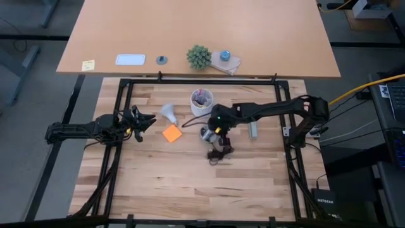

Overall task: Screw lightbulb
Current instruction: Move the lamp to the center of the table

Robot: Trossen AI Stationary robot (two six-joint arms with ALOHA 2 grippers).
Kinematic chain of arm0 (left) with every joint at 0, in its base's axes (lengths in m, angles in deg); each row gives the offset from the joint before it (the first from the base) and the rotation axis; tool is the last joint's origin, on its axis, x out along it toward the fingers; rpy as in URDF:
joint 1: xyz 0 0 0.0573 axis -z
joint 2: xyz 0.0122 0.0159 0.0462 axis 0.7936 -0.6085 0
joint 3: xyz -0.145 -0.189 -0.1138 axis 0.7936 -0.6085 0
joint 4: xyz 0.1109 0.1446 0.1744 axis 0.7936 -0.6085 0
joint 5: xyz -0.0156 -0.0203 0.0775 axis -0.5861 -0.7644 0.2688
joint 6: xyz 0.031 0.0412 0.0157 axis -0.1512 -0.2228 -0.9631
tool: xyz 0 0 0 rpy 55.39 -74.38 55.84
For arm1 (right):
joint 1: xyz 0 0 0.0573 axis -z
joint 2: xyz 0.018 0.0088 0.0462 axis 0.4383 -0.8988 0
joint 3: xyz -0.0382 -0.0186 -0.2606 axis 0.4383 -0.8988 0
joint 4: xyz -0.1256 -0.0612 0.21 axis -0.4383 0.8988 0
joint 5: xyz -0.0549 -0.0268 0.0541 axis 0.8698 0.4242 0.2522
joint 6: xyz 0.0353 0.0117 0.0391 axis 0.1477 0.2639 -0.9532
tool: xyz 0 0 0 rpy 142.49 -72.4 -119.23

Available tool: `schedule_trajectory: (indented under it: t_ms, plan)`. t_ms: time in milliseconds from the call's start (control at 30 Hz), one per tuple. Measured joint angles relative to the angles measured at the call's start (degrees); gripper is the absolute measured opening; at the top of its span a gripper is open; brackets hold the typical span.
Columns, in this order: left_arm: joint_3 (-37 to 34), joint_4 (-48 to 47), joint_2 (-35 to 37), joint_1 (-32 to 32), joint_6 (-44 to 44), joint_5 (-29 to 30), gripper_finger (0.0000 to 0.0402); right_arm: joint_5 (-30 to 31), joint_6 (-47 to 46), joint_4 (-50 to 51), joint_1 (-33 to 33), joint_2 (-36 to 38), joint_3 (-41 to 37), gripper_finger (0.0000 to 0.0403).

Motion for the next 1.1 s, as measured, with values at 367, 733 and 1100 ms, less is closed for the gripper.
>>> schedule_trajectory:
  t_ms: [367,733,1100]
  plan:
    - [0.0,0.0,-0.2,0.0,0.4,0.0,0.0093,4.8,-0.1,8.0,-10.4,0.0,0.4,0.0020]
    - [0.0,0.0,-0.2,0.0,0.4,0.0,0.0093,18.8,0.0,9.7,-2.0,0.0,-2.6,0.0020]
    - [0.0,0.0,-0.2,0.0,0.4,0.0,0.0093,18.6,4.7,14.0,4.9,0.2,-2.9,0.0021]
